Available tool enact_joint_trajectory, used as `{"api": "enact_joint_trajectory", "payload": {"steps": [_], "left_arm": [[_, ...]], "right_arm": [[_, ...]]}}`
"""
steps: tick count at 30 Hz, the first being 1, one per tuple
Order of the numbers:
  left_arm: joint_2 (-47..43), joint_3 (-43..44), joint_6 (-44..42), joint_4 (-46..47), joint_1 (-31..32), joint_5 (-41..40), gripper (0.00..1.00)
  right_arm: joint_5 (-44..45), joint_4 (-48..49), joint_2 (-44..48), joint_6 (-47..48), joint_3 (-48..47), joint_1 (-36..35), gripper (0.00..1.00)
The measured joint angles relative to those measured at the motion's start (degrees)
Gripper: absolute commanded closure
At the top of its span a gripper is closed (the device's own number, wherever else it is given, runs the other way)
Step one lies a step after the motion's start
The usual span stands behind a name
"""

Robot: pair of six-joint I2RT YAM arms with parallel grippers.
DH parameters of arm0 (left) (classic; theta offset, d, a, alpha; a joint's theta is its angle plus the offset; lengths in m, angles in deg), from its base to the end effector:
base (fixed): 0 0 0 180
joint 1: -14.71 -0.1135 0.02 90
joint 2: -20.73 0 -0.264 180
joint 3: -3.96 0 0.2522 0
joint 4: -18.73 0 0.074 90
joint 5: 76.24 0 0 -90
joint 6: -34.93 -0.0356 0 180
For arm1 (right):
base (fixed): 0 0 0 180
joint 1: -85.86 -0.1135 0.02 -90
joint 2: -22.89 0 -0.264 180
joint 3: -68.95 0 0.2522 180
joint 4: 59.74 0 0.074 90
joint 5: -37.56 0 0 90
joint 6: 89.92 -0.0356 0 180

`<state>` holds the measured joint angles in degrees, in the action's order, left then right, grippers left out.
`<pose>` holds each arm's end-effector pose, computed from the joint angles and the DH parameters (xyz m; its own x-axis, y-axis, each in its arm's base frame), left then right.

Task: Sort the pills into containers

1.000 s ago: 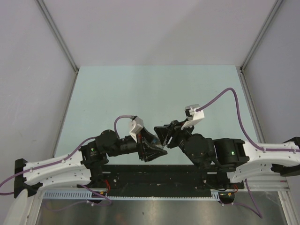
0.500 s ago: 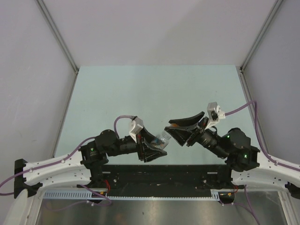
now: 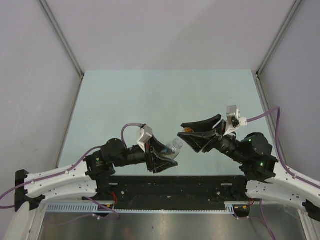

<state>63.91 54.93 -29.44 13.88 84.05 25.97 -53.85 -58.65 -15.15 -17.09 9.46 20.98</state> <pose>0.0586 -0.1767 0.3339 -0.4115 -0.1069 -0.9051 0.8996 0.1120 -0.4222 0.0620 0.1344 0.4104 -0.1146 0.4508 -0.8852 -0.9221 0.2834 0.2636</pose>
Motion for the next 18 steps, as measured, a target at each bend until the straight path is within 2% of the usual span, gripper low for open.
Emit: {"api": "enact_joint_trajectory", "payload": {"steps": [11, 18], "left_arm": [[-5.2, -2.1, -0.2, 0.2, 0.0, 0.5, 1.00], [-7.5, -2.3, -0.1, -0.3, 0.0, -3.6, 1.00]], "right_arm": [[8.5, -6.9, 6.3, 1.8, 0.0, 1.2, 1.00], [13.6, -12.9, 7.7, 1.8, 0.2, 1.2, 1.00]]}}
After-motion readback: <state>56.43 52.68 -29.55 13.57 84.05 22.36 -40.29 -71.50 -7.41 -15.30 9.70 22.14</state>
